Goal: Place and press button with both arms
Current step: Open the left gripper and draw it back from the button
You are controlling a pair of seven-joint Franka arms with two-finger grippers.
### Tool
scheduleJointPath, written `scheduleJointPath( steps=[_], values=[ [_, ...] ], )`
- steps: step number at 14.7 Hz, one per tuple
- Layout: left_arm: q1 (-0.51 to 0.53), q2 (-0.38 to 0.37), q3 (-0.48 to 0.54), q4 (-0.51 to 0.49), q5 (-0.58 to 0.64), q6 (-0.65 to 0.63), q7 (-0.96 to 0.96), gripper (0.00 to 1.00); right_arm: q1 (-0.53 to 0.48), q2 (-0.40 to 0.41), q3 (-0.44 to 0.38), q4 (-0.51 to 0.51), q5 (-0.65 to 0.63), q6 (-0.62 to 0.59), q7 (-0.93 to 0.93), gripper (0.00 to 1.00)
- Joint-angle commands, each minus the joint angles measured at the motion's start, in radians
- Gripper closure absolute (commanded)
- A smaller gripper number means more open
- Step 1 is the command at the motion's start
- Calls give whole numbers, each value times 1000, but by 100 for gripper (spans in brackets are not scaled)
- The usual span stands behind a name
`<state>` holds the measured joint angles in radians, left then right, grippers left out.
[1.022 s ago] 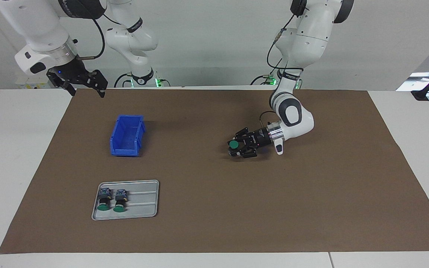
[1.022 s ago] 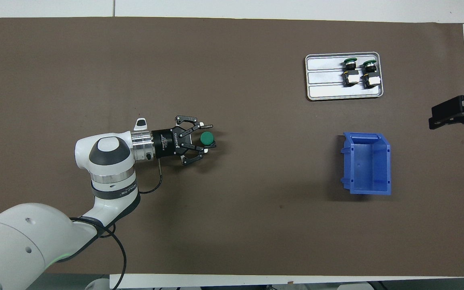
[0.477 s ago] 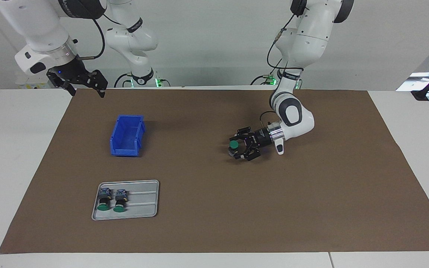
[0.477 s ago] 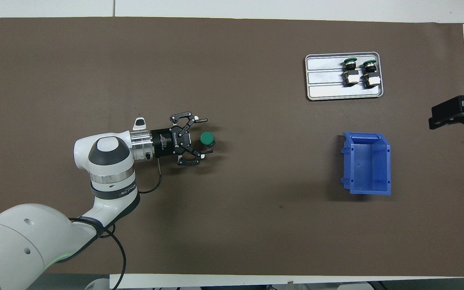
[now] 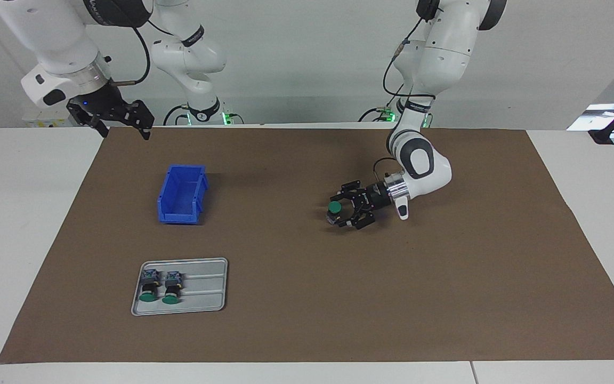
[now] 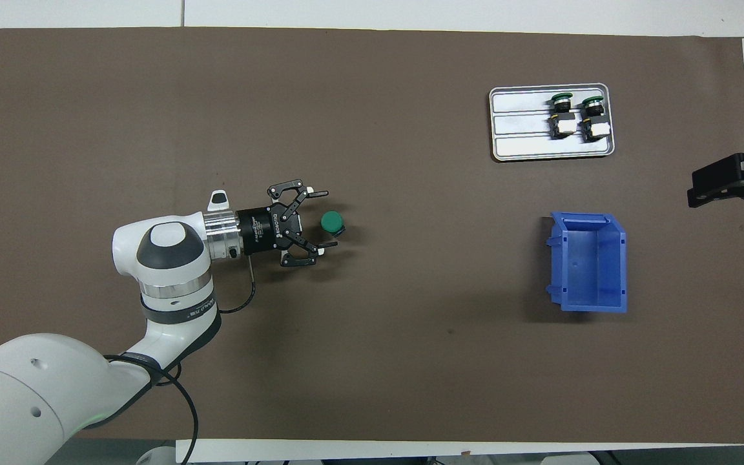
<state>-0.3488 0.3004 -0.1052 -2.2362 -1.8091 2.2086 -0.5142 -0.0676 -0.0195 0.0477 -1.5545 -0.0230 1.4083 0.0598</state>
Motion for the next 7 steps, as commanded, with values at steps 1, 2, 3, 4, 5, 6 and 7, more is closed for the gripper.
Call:
scheduleJointPath(
  steps=[1, 2, 3, 4, 5, 6, 7],
  values=[
    [-12, -44, 9, -40, -10, 25, -18, 0, -4, -17, 1, -18, 5, -5, -23, 0],
    [-13, -56, 9, -51, -6, 26, -18, 0, -4, -17, 1, -18, 5, -5, -23, 0],
    [-12, -75, 9, -69, -4, 25, -18, 0, -4, -17, 1, -18, 5, -5, -23, 1],
    [-13, -96, 9, -80, -4, 32, -24, 0, -4, -17, 1, -18, 5, -5, -23, 0],
    [-15, -115, 9, -89, 2, 57, -38, 0, -4, -17, 1, -18, 5, -5, -23, 0],
    [-13, -130, 9, -92, 40, 66, -46, 0, -4, -17, 1, -18, 5, -5, -23, 0],
    [-13, -141, 9, -95, 81, 74, -82, 0, -4, -17, 1, -18, 5, -5, -23, 1]
  ],
)
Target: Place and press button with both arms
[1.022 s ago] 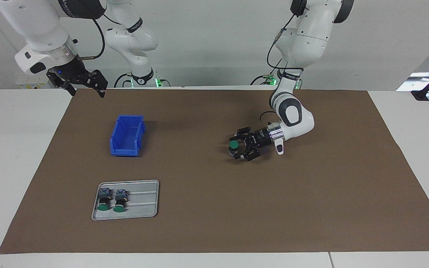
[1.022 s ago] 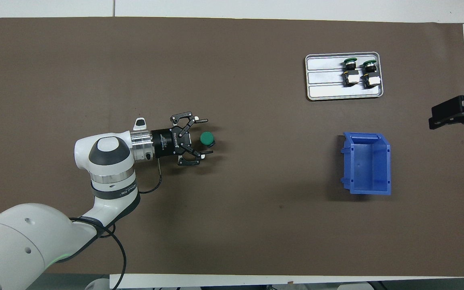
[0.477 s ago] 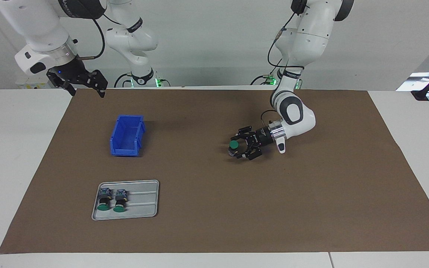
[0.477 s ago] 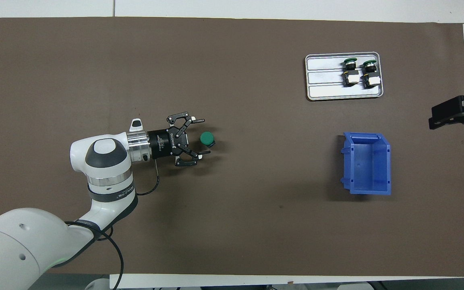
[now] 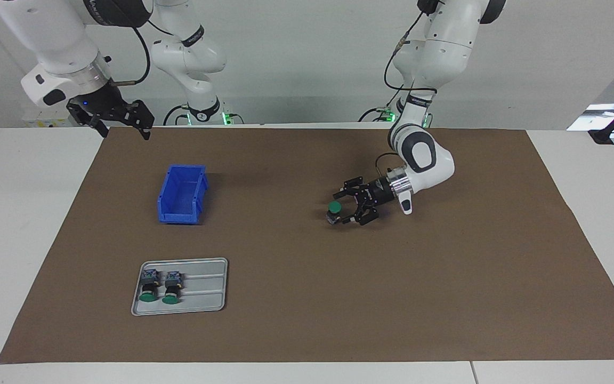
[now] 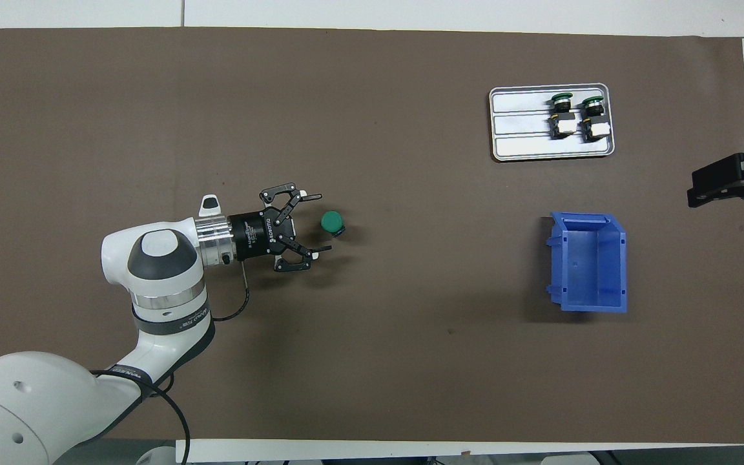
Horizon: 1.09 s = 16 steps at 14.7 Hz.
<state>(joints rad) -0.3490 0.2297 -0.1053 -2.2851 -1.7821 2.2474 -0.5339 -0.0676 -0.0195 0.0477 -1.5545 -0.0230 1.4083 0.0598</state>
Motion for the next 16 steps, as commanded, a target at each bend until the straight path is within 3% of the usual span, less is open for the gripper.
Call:
scheduleJointPath(
  steps=[1, 5, 8, 16],
  values=[
    [-14, -84, 9, -47, 94, 47, -89, 0, -4, -17, 1, -18, 5, -5, -23, 1],
    [25, -176, 10, -86, 242, 74, -132, 0, -4, -17, 1, -18, 5, -5, -23, 0],
    [38, -202, 12, -76, 451, 75, -173, 0, -4, -17, 1, -18, 5, -5, -23, 0],
    [45, -194, 12, 68, 875, 32, -268, 0, -4, -17, 1, -18, 5, -5, -23, 1]
  ],
)
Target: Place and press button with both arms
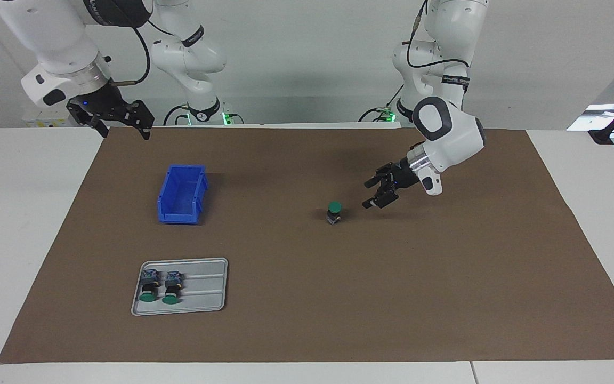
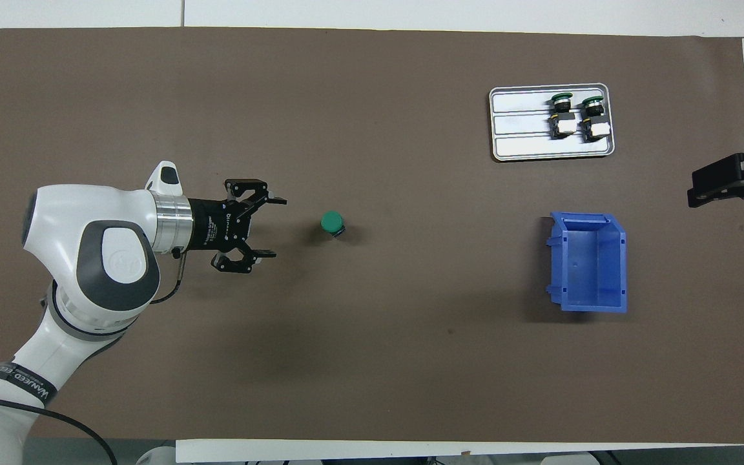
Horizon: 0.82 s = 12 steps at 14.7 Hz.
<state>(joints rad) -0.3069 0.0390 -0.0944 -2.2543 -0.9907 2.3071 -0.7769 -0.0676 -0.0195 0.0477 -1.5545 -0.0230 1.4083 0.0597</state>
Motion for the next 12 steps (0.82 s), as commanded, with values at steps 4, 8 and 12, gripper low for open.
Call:
scheduleJointPath(
  steps=[4, 8, 12],
  values=[
    [3, -2, -1, 110, 337, -51, -22, 0, -4, -17, 1, -18, 5, -5, -23, 1],
    [-12, 10, -2, 218, 553, -155, -74, 5, -4, -17, 1, -18, 5, -5, -23, 1],
    [-66, 47, -5, 335, 771, -264, -87, 18, -4, -17, 1, -18, 5, -5, -23, 0]
  ],
)
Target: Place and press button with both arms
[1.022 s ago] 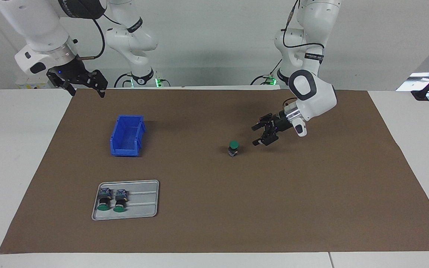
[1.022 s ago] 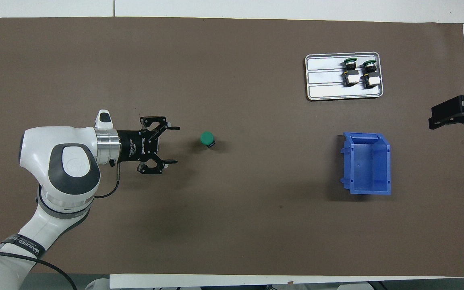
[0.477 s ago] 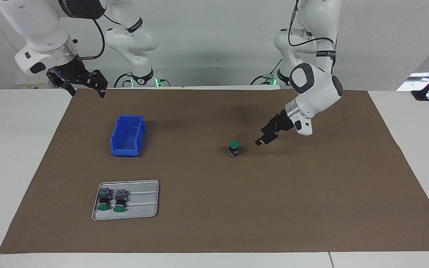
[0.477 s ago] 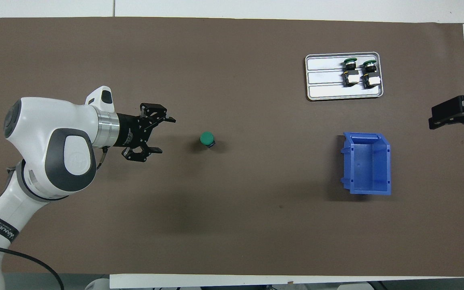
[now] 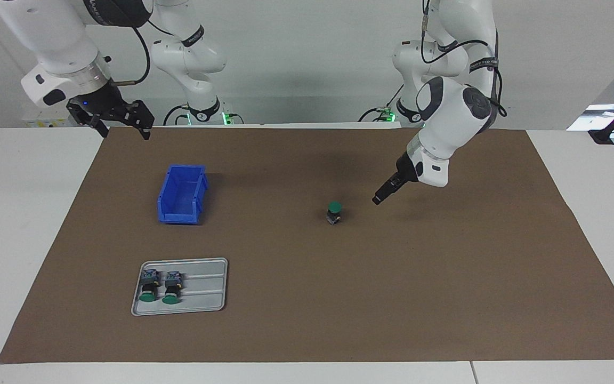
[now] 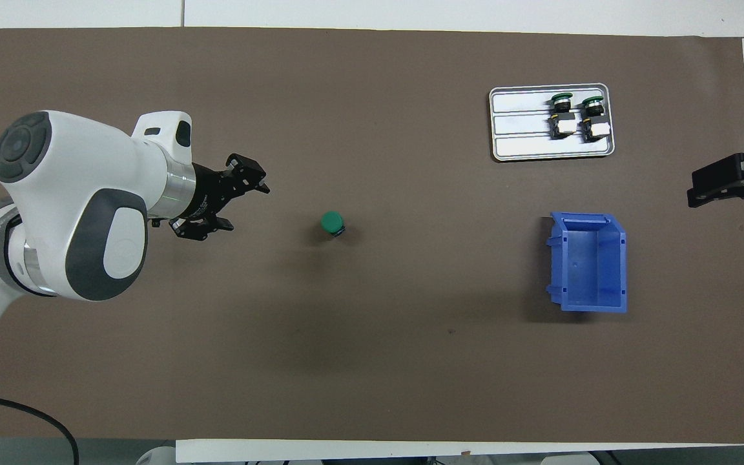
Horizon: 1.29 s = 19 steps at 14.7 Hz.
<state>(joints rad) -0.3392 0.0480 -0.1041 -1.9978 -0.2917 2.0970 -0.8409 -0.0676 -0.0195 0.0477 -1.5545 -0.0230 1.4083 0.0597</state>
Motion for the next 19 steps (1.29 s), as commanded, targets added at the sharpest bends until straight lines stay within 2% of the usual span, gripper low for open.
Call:
scheduleJointPath(
  steps=[1, 3, 6, 7, 10, 13, 16, 19],
  values=[
    [-46, 55, 4, 103, 83, -60, -23, 22, -4, -17, 1, -18, 5, -5, -23, 1],
    [-84, 76, 4, 138, 126, -51, -23, 35, -4, -17, 1, -18, 5, -5, -23, 0],
    [-125, 176, 4, 243, 135, -61, -44, 68, -4, -17, 1, -18, 5, -5, -23, 0],
    [-148, 202, 6, 263, 140, -72, -61, 77, -4, -17, 1, -18, 5, -5, -23, 0],
    [-213, 228, 6, 260, 201, -69, -81, 91, -4, -17, 1, -18, 5, -5, -23, 1],
    [-228, 273, 6, 277, 217, -60, -112, 95, -4, -17, 1, -18, 5, -5, -23, 0],
    [-245, 279, 4, 269, 233, -37, -138, 100, -4, -17, 1, -18, 5, -5, -23, 0],
    [-257, 282, 4, 249, 233, -32, -147, 100, -4, -17, 1, -18, 5, -5, -23, 0]
  ],
)
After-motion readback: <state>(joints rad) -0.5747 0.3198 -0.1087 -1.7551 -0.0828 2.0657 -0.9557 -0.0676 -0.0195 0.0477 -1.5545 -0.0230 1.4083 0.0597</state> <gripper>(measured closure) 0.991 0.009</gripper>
